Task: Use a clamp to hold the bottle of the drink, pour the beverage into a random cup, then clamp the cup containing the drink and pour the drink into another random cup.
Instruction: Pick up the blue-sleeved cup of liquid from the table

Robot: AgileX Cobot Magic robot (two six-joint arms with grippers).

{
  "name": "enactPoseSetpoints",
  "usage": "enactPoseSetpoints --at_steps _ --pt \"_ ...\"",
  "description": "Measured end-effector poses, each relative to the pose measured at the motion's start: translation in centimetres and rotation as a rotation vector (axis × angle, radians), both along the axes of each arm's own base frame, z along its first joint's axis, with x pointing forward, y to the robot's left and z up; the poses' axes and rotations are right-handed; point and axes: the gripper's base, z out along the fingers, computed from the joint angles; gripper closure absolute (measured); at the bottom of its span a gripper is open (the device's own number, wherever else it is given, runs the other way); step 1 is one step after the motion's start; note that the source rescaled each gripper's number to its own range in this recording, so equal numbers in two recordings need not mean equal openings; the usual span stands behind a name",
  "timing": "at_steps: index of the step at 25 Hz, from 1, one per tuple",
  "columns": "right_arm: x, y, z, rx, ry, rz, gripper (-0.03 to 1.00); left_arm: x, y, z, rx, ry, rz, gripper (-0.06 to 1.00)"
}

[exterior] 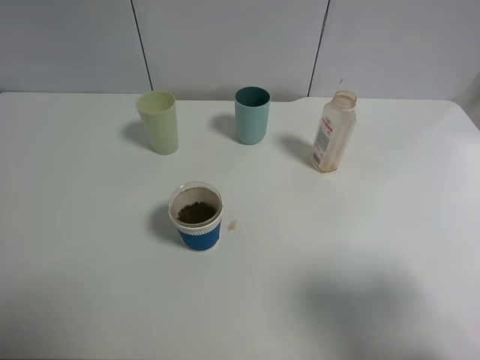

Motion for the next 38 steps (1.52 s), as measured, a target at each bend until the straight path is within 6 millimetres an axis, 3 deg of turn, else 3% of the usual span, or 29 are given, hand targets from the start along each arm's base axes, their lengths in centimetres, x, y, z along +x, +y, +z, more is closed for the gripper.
enactPoseSetpoints --at_steps 9,38 --pt "-0.12 0.09 0.0 0.0 0.0 -0.186 -0.03 0.0 0.0 0.0 0.0 0.0 0.0 -0.06" --pt "-0.12 0.09 0.0 0.0 0.0 -0.19 -0.03 0.0 0.0 0.0 0.0 0.0 0.0 -0.06"
